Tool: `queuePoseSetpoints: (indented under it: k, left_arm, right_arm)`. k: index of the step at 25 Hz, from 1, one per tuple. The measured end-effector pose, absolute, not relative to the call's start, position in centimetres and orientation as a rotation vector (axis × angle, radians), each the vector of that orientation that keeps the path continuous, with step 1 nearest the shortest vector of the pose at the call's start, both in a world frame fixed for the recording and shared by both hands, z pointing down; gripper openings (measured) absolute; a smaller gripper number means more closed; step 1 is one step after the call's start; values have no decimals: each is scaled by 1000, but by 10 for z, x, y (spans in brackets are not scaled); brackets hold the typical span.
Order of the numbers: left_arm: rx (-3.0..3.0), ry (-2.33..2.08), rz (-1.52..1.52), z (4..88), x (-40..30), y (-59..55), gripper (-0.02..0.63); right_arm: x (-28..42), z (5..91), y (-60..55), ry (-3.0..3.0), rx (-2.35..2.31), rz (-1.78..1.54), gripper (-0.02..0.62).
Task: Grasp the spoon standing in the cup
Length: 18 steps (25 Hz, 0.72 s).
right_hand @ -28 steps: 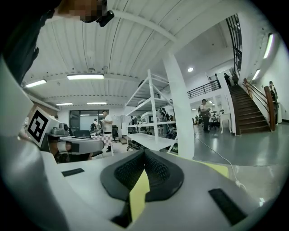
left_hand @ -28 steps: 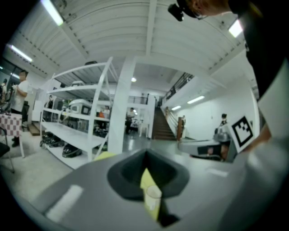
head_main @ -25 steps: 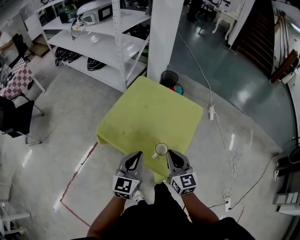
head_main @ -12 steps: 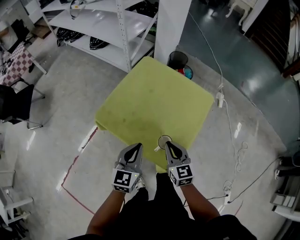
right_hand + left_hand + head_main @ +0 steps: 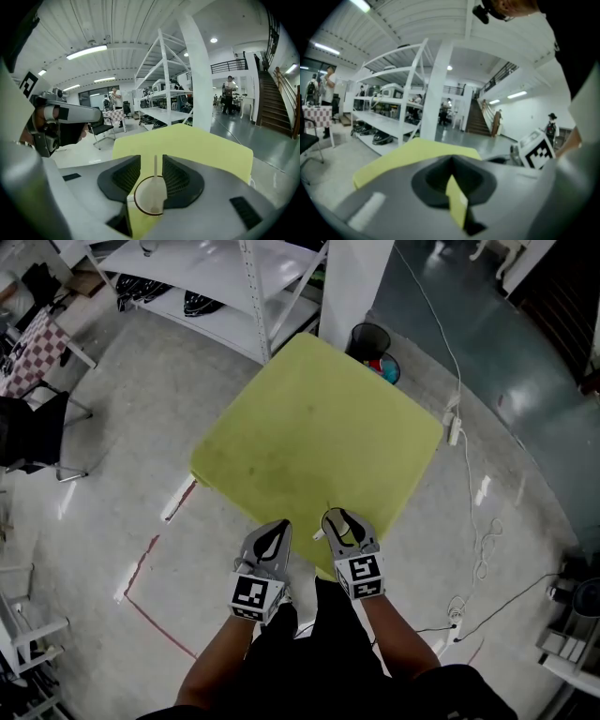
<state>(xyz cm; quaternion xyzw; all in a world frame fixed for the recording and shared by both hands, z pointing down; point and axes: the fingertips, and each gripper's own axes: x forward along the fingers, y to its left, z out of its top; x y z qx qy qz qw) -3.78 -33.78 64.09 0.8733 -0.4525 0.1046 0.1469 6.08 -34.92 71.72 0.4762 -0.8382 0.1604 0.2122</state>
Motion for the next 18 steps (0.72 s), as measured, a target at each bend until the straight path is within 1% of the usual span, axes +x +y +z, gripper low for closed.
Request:
queuePoseSetpoints:
  k: [5,10,17,18]
  left_arm:
    - [2497,-1315,313,649,-39,-344,6]
    - [2449,-1346,322,656,-54,-347,6]
    - [2431,-1378,329,661,-59,-353,6]
    - [2428,-1376,326,662,-58,-352,6]
  right_arm:
    - [56,735,-363,-2296,1295,488,118]
    - [54,746,-370,-2270,1269,512,114]
    - [54,755,-377,-2236,1264,525,74]
    - [54,754,-378,-2234,1266,519,59]
